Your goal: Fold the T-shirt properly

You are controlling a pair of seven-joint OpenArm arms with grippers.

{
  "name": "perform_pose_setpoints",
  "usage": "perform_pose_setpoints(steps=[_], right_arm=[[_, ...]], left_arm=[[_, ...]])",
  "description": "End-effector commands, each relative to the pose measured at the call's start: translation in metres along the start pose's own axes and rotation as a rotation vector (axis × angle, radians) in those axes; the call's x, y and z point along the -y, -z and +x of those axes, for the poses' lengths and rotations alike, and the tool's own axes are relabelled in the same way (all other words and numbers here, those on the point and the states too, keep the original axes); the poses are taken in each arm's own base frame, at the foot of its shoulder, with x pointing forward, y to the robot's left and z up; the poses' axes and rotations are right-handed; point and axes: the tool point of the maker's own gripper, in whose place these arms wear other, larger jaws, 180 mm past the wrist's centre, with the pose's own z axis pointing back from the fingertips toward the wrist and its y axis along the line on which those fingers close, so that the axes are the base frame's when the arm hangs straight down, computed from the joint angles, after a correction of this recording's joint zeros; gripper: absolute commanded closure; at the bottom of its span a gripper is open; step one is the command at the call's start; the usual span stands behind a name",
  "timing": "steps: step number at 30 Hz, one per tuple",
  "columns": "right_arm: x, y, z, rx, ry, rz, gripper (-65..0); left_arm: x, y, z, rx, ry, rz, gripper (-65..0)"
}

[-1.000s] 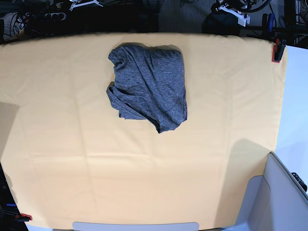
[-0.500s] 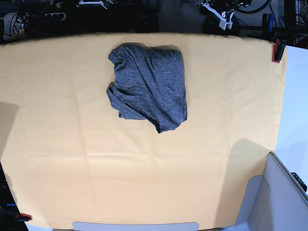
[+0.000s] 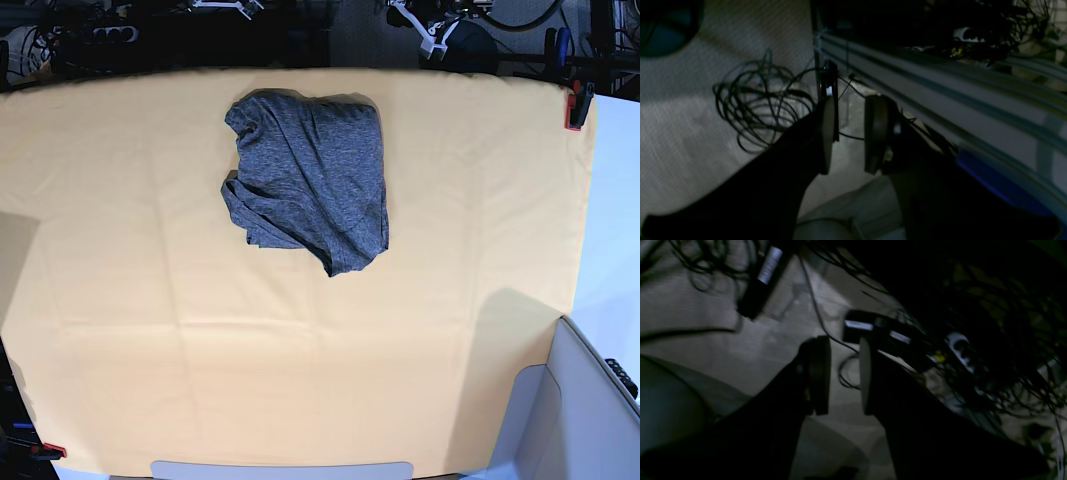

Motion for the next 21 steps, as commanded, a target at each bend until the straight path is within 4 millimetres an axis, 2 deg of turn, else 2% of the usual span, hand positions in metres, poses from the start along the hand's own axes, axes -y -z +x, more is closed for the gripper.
perform_pose_setpoints(steps=[1,3,6,8,10,16,21], right_arm=[[-0.003,-0.001,0.000,0.002,0.004,0.003,-15.2],[-0.005,-0.001,0.003,0.002,0.008,0.006,-15.2],[-0.017,-0.001,0.018,0.023,0.037,0.024,-15.2],[-0.025,-0.002,0.022,0.015,0.140,0.037,-15.2],[-0.025,-0.001,0.023,0.006,0.241,0.038,-15.2],[-0.012,0.003,0.029,-0.012,0.500,0.024,-15.2],[-0.014,0.003,0.031,-0.028,0.638,0.031,-15.2]], left_arm=[[0.002,0.003,-0.006,-0.013,0.007,-0.005,-13.9],[0.003,0.010,-0.006,-0.019,0.015,0.029,-13.9],[-0.024,0.012,-0.002,-0.019,0.052,0.202,-14.0],[-0.033,0.011,0.001,-0.007,0.107,0.266,-14.0],[-0.036,0.011,0.007,0.002,0.143,0.290,-14.0],[-0.021,0.020,0.008,-0.003,0.150,0.270,-14.0],[-0.010,0.025,0.008,-0.001,0.150,0.252,-14.0]])
